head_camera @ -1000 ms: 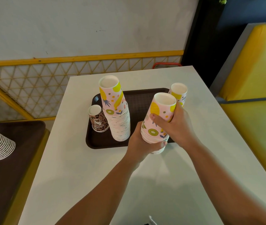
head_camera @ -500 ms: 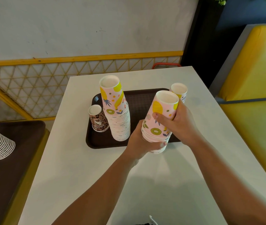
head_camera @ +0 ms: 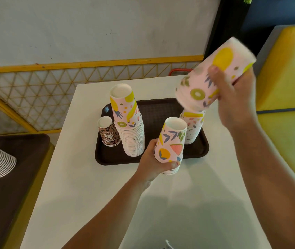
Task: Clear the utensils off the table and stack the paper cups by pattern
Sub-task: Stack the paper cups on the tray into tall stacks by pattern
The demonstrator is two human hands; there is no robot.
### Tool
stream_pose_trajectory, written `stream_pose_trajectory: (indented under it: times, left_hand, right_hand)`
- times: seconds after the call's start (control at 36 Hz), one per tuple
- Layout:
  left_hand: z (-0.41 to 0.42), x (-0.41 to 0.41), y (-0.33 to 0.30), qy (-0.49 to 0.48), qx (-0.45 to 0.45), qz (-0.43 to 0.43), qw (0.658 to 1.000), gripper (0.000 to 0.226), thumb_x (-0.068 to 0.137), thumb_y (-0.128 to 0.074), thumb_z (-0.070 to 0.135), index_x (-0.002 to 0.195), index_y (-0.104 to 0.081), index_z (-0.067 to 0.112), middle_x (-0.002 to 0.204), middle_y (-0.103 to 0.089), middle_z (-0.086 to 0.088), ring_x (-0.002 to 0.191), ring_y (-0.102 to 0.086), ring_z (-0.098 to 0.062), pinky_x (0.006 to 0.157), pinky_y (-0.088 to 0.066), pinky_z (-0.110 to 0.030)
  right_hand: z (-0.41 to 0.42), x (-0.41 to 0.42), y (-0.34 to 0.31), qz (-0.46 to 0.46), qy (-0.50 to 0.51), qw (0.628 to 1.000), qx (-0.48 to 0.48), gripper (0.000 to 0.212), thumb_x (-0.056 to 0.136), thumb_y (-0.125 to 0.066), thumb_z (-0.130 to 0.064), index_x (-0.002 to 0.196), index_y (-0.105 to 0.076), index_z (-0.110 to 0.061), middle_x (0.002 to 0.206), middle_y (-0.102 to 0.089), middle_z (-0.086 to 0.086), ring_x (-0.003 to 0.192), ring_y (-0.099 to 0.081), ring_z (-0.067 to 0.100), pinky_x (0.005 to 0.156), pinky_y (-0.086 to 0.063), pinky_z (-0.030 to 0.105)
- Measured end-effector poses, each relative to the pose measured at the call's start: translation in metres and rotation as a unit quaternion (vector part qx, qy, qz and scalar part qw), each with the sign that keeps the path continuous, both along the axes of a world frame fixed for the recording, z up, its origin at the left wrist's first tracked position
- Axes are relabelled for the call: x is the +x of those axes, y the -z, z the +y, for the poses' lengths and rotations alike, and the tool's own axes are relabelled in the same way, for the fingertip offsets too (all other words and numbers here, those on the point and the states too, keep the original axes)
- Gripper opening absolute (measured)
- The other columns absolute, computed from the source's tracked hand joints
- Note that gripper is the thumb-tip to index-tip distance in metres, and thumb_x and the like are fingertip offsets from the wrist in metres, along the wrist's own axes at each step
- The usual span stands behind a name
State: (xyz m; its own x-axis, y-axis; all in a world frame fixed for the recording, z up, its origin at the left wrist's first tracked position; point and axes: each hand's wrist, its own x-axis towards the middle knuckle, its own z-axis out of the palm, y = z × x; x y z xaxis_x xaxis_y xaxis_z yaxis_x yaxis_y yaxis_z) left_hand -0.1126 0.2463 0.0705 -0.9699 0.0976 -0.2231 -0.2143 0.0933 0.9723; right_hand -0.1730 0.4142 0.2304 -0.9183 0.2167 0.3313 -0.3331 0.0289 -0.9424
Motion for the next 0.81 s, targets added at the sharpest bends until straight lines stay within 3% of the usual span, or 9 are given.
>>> stream_pose_trajectory:
  times: [0.08, 0.25, 0.31, 0.39, 0.47, 0.56, 0.67, 0.81]
  left_hand:
    - [0.000, 0.000, 0.000, -0.009, -0.004, 0.002, 1.000, 0.079, 0.049, -0.086, 0.021, 0.119, -0.050, 0.023, 0.109, -0.066, 0.005, 0.101, -0.064, -0.011, 0.080, -0.054, -0.023]
    - [0.003, -0.002, -0.003, -0.001, -0.011, 0.014, 1.000, 0.072, 0.058, -0.088, 0.010, 0.114, -0.047, 0.030, 0.109, -0.064, 0.008, 0.101, -0.062, -0.008, 0.078, -0.054, -0.018]
    - [0.003, -0.003, -0.004, 0.001, -0.010, 0.017, 1.000, 0.076, 0.054, -0.087, 0.016, 0.118, -0.047, 0.027, 0.111, -0.063, 0.007, 0.104, -0.062, -0.011, 0.082, -0.055, -0.022]
    - [0.004, -0.004, -0.006, -0.002, -0.012, 0.018, 1.000, 0.079, 0.049, -0.085, 0.025, 0.118, -0.047, 0.027, 0.111, -0.063, 0.008, 0.105, -0.062, -0.010, 0.083, -0.054, -0.023]
    - [0.006, -0.005, -0.007, -0.003, -0.031, 0.027, 0.999, 0.079, 0.053, -0.088, 0.019, 0.120, -0.045, 0.024, 0.113, -0.062, 0.006, 0.107, -0.061, -0.012, 0.087, -0.054, -0.024]
    - [0.006, -0.005, -0.006, -0.002, -0.037, 0.029, 0.999, 0.073, 0.063, -0.086, 0.007, 0.121, -0.044, 0.023, 0.113, -0.061, 0.006, 0.108, -0.059, -0.014, 0.087, -0.053, -0.023]
    - [0.008, -0.004, -0.007, -0.010, -0.029, 0.035, 0.999, 0.076, 0.058, -0.087, 0.013, 0.120, -0.045, 0.022, 0.112, -0.062, 0.004, 0.107, -0.060, -0.015, 0.086, -0.054, -0.026]
    - [0.010, -0.003, -0.010, -0.034, 0.002, 0.041, 0.999, 0.076, 0.045, -0.085, 0.025, 0.112, -0.050, 0.028, 0.103, -0.065, 0.009, 0.093, -0.064, -0.004, 0.071, -0.052, -0.015]
  right_hand:
    - [0.006, -0.015, -0.007, 0.012, 0.069, 0.997, 0.026, 0.068, 0.074, -0.071, -0.032, 0.126, -0.042, 0.000, 0.109, -0.064, 0.004, 0.100, -0.065, 0.012, 0.081, -0.056, 0.029]
    - [0.004, -0.041, 0.027, -0.018, 0.098, 0.989, 0.109, 0.063, 0.079, -0.072, -0.021, 0.131, -0.038, -0.014, 0.111, -0.055, -0.006, 0.095, -0.057, -0.001, 0.073, -0.050, 0.008]
    - [0.004, -0.045, 0.042, -0.038, 0.095, 0.987, 0.125, 0.063, 0.078, -0.073, -0.022, 0.130, -0.038, -0.015, 0.114, -0.055, -0.003, 0.100, -0.057, 0.006, 0.077, -0.051, 0.014]
    - [0.007, -0.052, 0.065, -0.070, 0.090, 0.984, 0.141, 0.061, 0.075, -0.075, -0.024, 0.125, -0.040, -0.015, 0.112, -0.055, -0.002, 0.102, -0.057, 0.013, 0.088, -0.053, 0.035]
    - [0.009, -0.055, 0.082, -0.108, 0.068, 0.977, 0.171, 0.069, 0.072, -0.077, -0.027, 0.127, -0.037, -0.018, 0.121, -0.054, 0.003, 0.111, -0.054, 0.019, 0.092, -0.051, 0.045]
    - [0.012, -0.050, 0.088, -0.108, 0.063, 0.973, 0.193, 0.072, 0.073, -0.077, -0.028, 0.131, -0.036, -0.019, 0.129, -0.046, 0.002, 0.116, -0.046, 0.014, 0.096, -0.046, 0.036]
    - [0.005, -0.022, 0.078, -0.037, 0.121, 0.975, 0.183, 0.061, 0.082, -0.065, -0.041, 0.132, -0.038, -0.020, 0.135, -0.046, -0.003, 0.124, -0.043, 0.008, 0.098, -0.036, 0.022]
    - [-0.019, 0.027, 0.069, -0.057, 0.005, 0.983, 0.176, 0.070, 0.067, -0.057, -0.060, 0.126, -0.043, -0.025, 0.123, -0.055, -0.009, 0.112, -0.054, 0.006, 0.089, -0.046, 0.022]
